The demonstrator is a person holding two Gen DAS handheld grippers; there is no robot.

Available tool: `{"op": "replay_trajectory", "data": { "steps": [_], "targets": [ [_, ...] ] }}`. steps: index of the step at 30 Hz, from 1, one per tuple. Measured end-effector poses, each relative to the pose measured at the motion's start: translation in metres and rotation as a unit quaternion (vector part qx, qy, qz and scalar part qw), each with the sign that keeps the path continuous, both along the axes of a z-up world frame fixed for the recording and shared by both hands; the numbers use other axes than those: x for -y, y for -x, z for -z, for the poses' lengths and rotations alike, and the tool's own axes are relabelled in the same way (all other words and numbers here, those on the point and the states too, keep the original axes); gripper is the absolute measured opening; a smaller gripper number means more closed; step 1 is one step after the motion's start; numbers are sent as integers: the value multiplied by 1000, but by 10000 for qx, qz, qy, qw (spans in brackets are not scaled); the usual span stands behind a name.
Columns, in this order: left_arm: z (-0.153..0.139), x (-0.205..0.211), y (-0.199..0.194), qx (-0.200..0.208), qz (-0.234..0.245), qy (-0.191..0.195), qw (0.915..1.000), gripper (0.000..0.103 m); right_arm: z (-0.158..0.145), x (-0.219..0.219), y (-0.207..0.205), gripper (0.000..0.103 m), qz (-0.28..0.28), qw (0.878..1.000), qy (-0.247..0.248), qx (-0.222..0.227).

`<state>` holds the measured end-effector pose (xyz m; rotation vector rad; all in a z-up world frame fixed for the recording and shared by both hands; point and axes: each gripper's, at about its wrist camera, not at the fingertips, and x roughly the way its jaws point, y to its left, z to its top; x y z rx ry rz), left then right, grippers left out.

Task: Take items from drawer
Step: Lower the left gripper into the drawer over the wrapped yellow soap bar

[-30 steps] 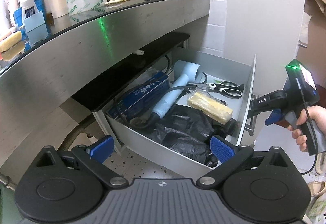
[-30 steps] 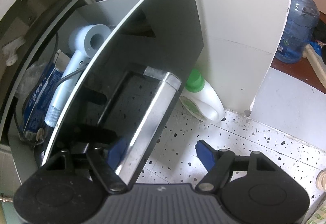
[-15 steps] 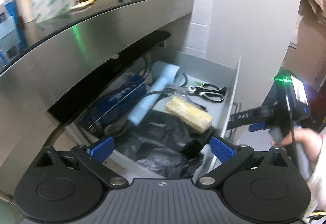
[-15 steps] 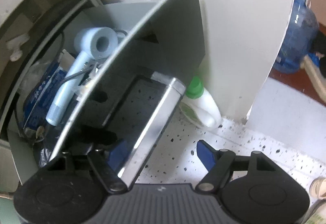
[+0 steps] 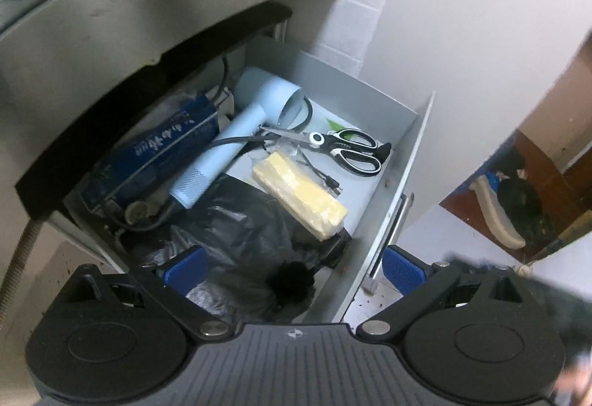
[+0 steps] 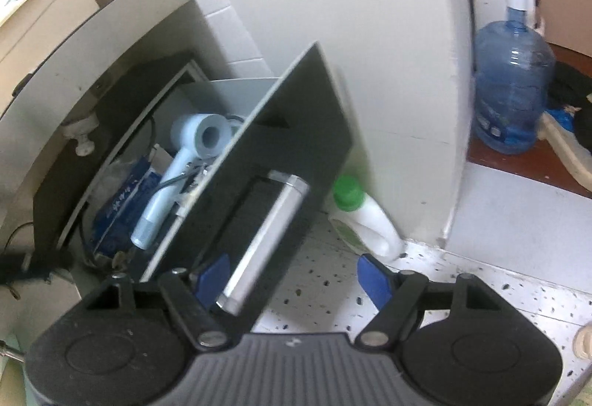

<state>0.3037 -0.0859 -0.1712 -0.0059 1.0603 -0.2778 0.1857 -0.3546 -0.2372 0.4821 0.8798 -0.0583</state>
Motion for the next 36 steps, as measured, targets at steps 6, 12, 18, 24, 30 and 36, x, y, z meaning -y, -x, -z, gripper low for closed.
{"op": "replay_trajectory", "data": {
  "steps": [6, 12, 18, 24, 30, 36],
  "targets": [
    [16, 15, -48, -868, -718, 496, 9924, 102, -2, 22, 44, 76, 223, 9997, 82, 75],
    [42, 36, -79, -1329, -1026, 448, 9848, 101, 8, 34, 80, 76, 330, 9992, 217, -46],
    [73, 51, -110, -1739, -1174, 322, 9772, 86, 37, 47, 112, 76, 574, 9974, -76, -423],
    [101, 49, -145, -2231, -1980, 389, 9537, 86, 61, 56, 139, 76, 800, 9941, -147, -721],
    [125, 52, -168, -2576, -2785, 77, 9252, 70, 70, 74, 153, 76, 1104, 9901, -291, -821],
    [142, 60, -179, -2637, -3137, -176, 9120, 70, 72, 91, 160, 76, 1371, 9866, -392, -791]
  ]
}}
